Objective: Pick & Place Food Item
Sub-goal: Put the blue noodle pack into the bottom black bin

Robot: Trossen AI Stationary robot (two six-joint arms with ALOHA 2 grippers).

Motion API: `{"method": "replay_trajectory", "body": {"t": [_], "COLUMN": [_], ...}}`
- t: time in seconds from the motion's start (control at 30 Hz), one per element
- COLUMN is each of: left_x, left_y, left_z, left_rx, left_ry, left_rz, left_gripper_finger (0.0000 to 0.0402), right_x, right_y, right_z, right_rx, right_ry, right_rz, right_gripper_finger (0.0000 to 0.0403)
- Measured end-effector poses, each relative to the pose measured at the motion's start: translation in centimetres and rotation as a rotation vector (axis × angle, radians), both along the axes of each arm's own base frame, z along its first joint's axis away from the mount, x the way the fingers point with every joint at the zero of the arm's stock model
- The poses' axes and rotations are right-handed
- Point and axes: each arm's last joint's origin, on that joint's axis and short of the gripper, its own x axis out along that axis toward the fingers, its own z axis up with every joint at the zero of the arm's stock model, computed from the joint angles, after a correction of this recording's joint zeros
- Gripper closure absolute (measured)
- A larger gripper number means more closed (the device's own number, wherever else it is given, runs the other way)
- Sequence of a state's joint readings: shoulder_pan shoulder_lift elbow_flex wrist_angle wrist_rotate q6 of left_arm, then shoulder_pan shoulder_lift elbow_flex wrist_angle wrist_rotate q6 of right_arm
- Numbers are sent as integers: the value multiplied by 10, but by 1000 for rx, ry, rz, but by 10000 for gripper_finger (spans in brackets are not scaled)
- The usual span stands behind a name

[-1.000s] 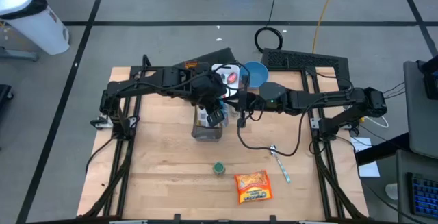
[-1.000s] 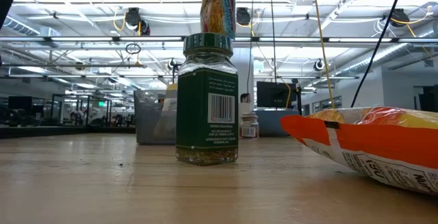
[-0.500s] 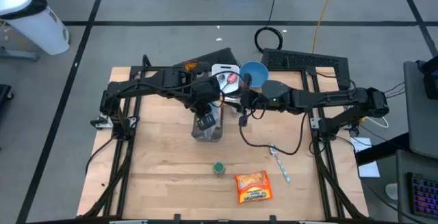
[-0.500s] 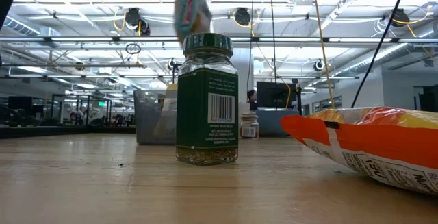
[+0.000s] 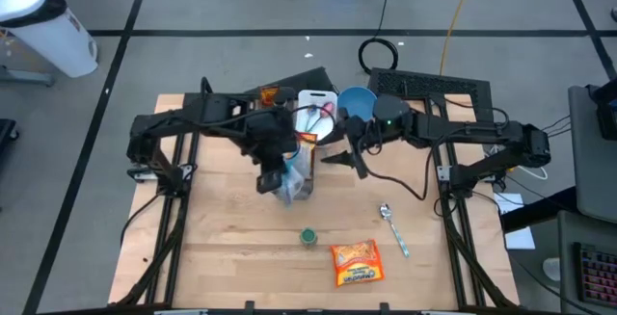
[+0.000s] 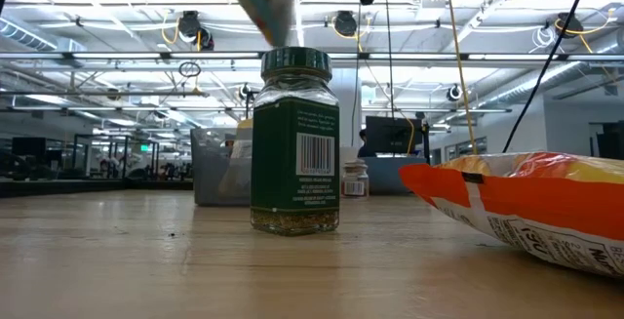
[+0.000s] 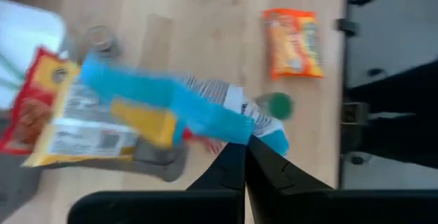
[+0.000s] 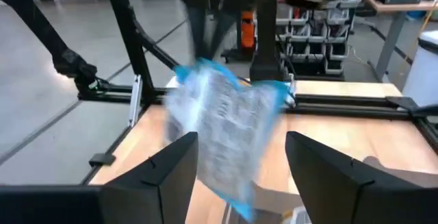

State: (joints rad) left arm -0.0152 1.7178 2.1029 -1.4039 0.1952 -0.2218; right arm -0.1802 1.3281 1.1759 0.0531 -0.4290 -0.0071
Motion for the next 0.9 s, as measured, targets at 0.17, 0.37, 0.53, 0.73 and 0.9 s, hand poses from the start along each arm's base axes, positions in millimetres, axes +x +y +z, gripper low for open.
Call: {"method": "replay_trajectory", "body": {"t": [0.17,0.37,0.53,0.73,0.9], "left_x": [-6,-7,-4,-3,-3], "left_y": [-16,-30,-36,-41,-46], "left_z": [6,7,10,11,12], "left_rx": [-14,-16,-26,-53,-74], "left_ry": [-30,-45,-92,-114,-120], "left_rz": [-58,-106,-117,-146,-163], "left_gripper_finger": [400,401,401,401,401], "right_x": [3,17,27,35,40], "right_y": [3,4,7,13,18], "right_z": [6,3,-7,-8,-10], "right_rx": [48,118,155,208,215], "right_ry": [-57,-114,-87,-122,-151], "right_rz": [24,100,111,183,200], "right_gripper_finger": [187,192,191,197,197]}}
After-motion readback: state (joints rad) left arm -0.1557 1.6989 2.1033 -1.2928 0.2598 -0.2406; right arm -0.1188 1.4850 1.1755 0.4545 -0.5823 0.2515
